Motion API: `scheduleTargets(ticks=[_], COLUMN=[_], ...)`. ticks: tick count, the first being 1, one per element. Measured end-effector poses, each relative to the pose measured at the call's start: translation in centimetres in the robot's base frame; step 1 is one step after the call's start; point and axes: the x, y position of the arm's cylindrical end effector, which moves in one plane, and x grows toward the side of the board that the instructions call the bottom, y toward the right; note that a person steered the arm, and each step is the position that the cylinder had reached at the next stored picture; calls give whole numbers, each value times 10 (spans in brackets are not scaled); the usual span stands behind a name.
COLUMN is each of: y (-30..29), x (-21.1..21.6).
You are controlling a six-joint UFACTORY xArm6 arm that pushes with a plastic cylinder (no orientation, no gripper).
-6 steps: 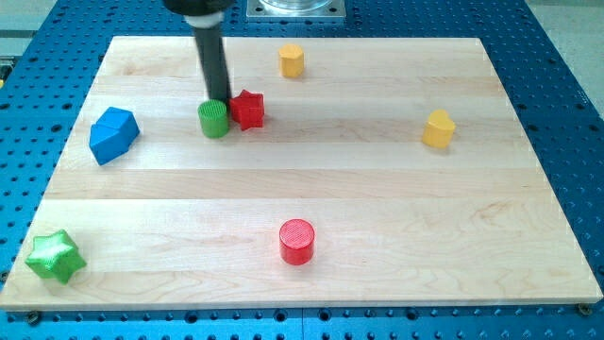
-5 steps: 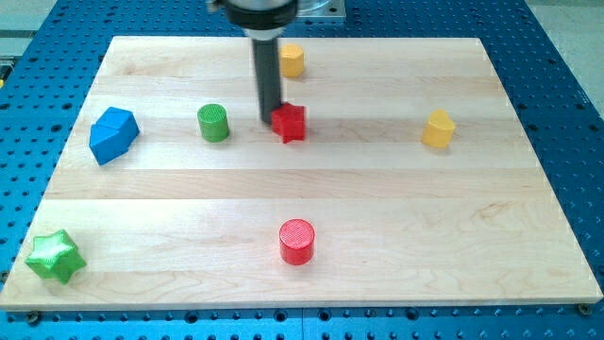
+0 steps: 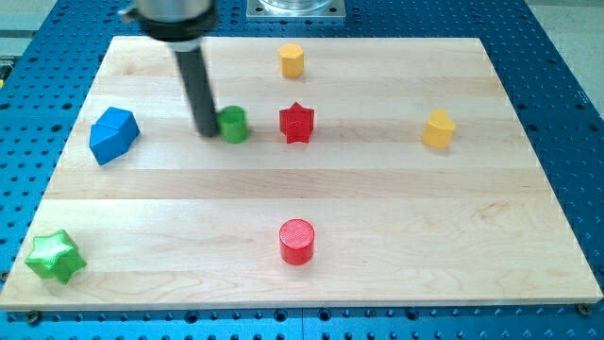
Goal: Move the green circle red star into each other
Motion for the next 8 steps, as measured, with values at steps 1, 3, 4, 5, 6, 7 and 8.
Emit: scheduleTargets(ticks=[1,3,4,5,6,7,8], y=[24,107,128,98,114,194,282], x=[36,53,8,8,12,-35,-25])
